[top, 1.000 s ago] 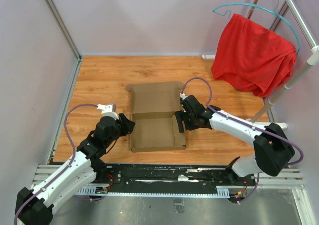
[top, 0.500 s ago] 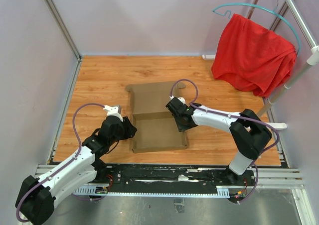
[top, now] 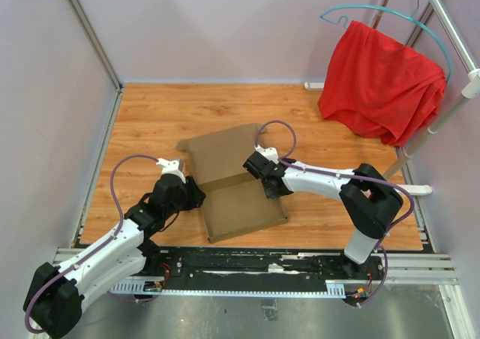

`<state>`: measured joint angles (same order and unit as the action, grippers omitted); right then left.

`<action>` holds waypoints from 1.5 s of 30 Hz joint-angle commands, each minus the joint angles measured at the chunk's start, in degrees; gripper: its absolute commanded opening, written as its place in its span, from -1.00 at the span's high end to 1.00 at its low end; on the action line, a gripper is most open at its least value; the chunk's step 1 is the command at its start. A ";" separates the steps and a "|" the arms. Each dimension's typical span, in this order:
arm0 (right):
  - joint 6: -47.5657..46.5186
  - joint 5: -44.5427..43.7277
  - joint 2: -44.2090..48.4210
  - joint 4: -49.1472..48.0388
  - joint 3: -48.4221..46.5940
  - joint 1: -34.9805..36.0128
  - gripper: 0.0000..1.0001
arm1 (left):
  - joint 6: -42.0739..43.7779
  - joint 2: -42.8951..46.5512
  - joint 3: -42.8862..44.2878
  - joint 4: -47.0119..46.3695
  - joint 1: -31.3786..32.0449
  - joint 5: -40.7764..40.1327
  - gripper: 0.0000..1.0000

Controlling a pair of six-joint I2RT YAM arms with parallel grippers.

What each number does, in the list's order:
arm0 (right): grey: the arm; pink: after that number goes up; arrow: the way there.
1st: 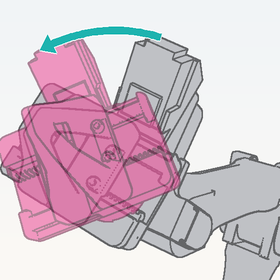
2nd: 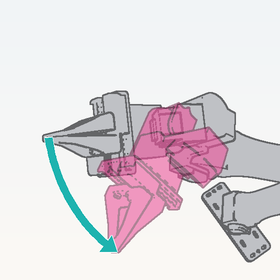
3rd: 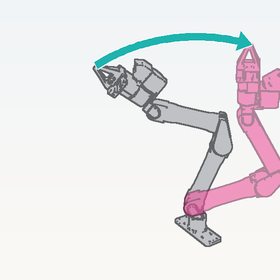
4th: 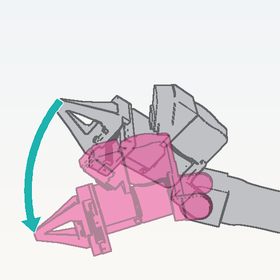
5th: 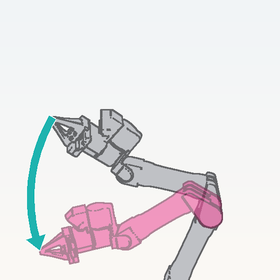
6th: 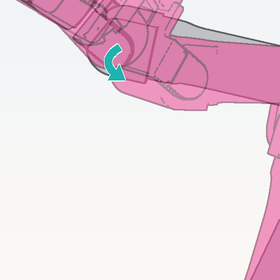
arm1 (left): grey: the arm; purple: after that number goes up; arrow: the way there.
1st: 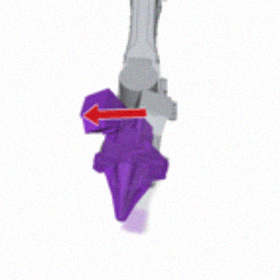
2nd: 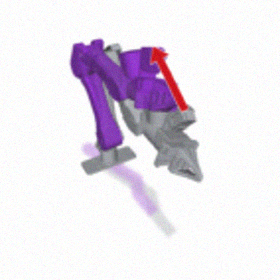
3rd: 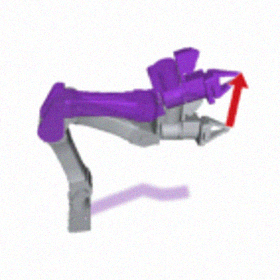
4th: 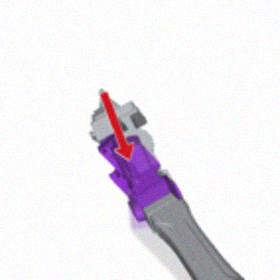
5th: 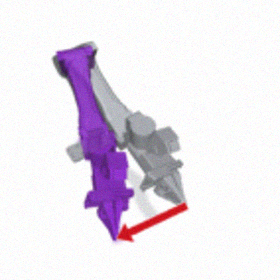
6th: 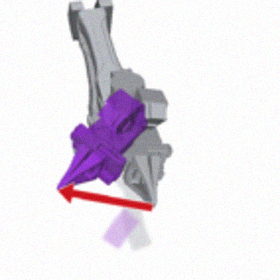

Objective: Fold the paper box

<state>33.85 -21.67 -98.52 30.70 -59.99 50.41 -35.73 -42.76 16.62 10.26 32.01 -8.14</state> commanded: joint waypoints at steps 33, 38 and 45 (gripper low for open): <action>-2.40 2.50 11.16 -4.62 -10.35 -15.61 -0.12 | 8.70 -3.68 18.08 -4.17 0.25 -14.58 -0.14; -6.19 8.41 2.99 -2.25 -21.54 -19.79 -0.15 | 10.76 -14.05 25.73 -3.34 0.08 -18.83 -0.15; -8.97 12.36 -11.40 3.53 -36.34 -22.88 -0.10 | 11.33 -15.07 26.36 -5.57 -0.17 -17.50 -0.14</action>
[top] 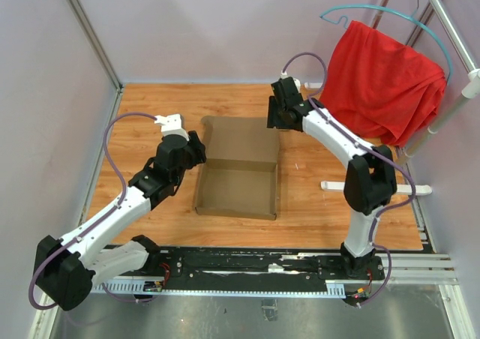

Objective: Fold the paper box

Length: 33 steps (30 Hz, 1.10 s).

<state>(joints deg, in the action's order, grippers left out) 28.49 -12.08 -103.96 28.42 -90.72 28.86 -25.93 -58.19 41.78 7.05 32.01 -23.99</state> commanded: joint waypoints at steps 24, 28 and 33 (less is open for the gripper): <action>-5.61 6.29 -19.92 9.94 -17.17 -3.58 0.20 | 2.27 1.98 -2.23 -3.30 -0.46 -1.18 -0.14; -5.73 7.85 -21.18 10.24 -17.94 -4.06 0.30 | 2.28 2.37 -2.09 -3.24 -0.46 -1.32 -0.13; -5.77 8.64 -21.74 10.32 -18.13 -4.34 0.42 | 2.37 2.31 -2.07 -3.18 -0.46 -1.48 -0.13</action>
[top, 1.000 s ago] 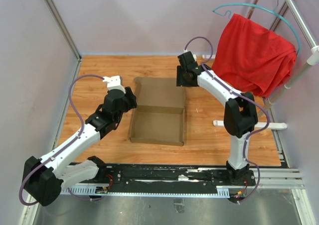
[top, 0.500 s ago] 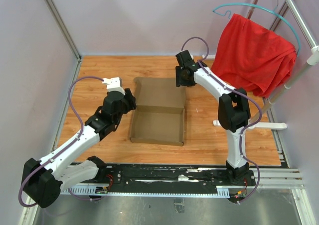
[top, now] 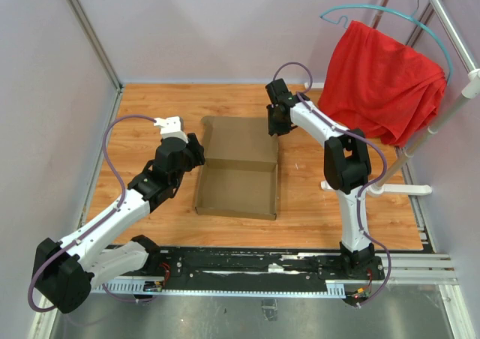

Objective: Fold the paper box

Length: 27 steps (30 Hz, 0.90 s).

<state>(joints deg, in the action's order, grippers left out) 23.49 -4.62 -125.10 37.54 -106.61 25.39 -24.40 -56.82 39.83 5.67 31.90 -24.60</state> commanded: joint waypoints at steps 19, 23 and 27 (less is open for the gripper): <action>-1.27 -2.39 11.95 -13.21 12.09 -2.36 0.99 | -0.03 0.08 0.80 -3.39 -0.52 0.59 -0.30; -1.52 -3.29 20.88 -25.51 23.09 -2.35 0.99 | 0.35 0.30 1.38 -3.69 -0.52 0.85 -0.31; -1.35 -3.44 28.31 -35.44 32.60 -2.36 0.99 | 0.57 0.78 1.12 -4.99 -0.52 0.62 -0.35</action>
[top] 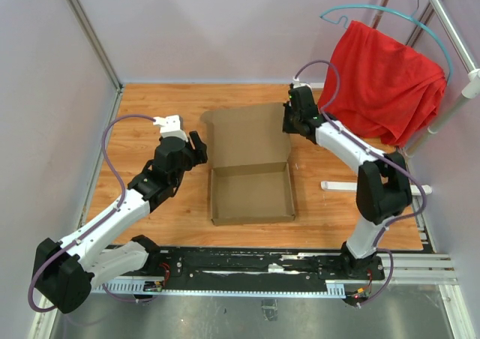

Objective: Fold the paper box

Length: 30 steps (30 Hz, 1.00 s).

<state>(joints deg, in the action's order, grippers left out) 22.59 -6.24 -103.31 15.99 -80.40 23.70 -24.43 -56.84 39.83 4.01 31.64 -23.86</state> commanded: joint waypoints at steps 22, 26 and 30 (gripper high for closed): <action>-0.16 3.52 31.39 -50.62 42.91 0.18 0.98 | 4.07 -11.14 1.44 -13.72 -0.26 1.38 -0.26; -0.22 3.99 33.83 -50.50 44.24 0.55 0.99 | 4.12 -13.20 2.70 -14.85 -0.26 1.38 -0.22; -0.33 4.36 36.21 -49.25 45.02 0.80 0.98 | 4.95 -14.70 3.86 -15.45 -0.26 0.44 -0.15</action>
<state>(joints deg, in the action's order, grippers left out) 22.72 -2.79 -69.78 -31.31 -36.60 23.86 -20.86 -70.65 40.95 -7.55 31.64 -22.63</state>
